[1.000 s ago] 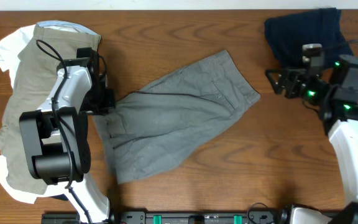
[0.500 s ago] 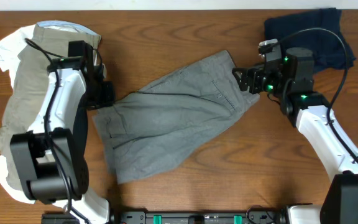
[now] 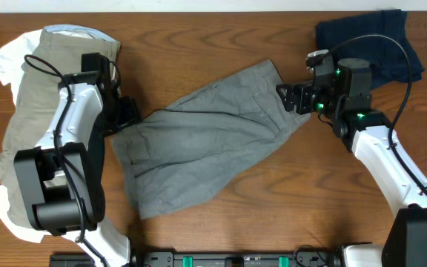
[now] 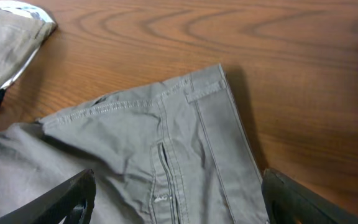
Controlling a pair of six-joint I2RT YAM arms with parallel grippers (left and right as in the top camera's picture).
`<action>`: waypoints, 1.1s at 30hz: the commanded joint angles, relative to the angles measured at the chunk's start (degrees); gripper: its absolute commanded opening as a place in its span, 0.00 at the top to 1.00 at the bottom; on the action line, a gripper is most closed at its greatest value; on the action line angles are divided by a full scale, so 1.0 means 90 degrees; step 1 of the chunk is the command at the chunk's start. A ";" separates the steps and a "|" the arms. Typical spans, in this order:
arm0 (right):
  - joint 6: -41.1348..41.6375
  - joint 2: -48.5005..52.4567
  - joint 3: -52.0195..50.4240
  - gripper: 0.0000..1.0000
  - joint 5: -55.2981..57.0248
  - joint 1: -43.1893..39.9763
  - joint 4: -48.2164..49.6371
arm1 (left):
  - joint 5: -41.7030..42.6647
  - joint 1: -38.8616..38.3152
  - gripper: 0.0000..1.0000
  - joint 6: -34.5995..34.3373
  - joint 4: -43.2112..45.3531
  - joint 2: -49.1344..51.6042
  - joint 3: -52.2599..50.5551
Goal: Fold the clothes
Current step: 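Grasp the far leg hem of the grey shorts with the right gripper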
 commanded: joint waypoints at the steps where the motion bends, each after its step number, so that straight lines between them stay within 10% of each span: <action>1: -0.0151 0.0002 0.0119 0.17 0.0022 0.0075 -0.0121 | -0.0075 0.0109 0.31 -0.0430 0.0138 0.0119 -0.0092; 21: -0.0206 0.0002 0.0119 0.20 0.0019 0.0075 -0.0216 | -0.0073 0.0141 0.37 -0.0702 0.1248 0.0192 -0.0940; 28: -0.0204 0.0002 0.0119 0.38 0.0029 0.0075 0.0036 | -0.0066 0.0141 0.94 -0.0721 0.1399 0.0175 -0.0925; 33: 0.0090 0.0002 0.0121 0.49 0.0512 0.0070 0.0452 | -0.0036 0.0141 0.94 -0.0709 0.0991 -0.0095 -0.0872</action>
